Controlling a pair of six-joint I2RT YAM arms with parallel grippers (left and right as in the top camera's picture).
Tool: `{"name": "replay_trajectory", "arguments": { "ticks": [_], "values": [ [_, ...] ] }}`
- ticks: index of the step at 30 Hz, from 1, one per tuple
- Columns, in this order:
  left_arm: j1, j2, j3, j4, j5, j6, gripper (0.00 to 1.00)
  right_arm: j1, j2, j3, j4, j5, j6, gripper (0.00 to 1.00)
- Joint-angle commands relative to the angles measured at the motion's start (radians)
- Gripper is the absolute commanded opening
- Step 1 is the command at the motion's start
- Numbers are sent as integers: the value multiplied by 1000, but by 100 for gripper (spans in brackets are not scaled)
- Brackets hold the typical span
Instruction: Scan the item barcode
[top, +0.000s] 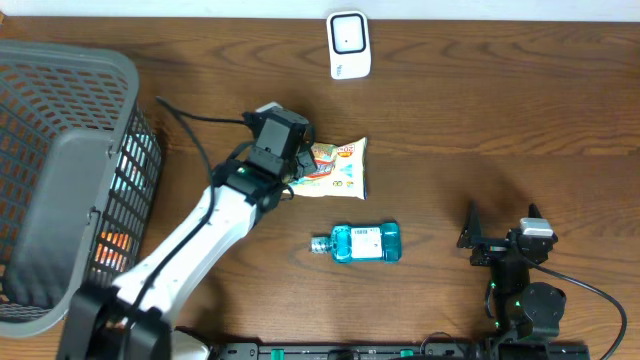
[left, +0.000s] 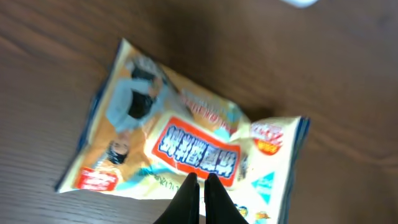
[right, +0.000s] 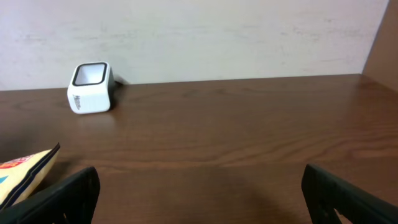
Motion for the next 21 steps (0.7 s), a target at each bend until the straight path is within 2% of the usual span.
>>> {"name": "replay_trajectory", "arguments": {
  "ticks": [1, 5, 9, 12, 17, 18, 20, 21],
  "values": [
    [1, 114, -25, 23, 124, 17, 7, 1, -5, -2, -4, 9, -12, 99],
    [1, 265, -28, 63, 218, 17, 7, 1, -5, -2, -3, 9, -12, 99],
    [1, 356, -28, 48, 248, 17, 7, 1, -5, -2, -4, 9, -12, 99],
    [1, 340, -26, 25, 259, 31, 7, 1, -5, -2, -4, 9, -12, 99],
    [1, 155, -17, -18, 250, 111, 8, 1, -5, -2, -4, 9, -12, 99],
    [1, 113, -13, -24, 244, 120, 11, 1, -5, -2, -4, 9, -12, 99],
    [1, 13, -6, -26, 234, 150, 34, 1, -5, -2, -4, 9, -12, 99],
    [1, -30, -6, -25, 232, 162, 49, 1, -5, -2, -4, 9, -12, 99]
  ]
}}
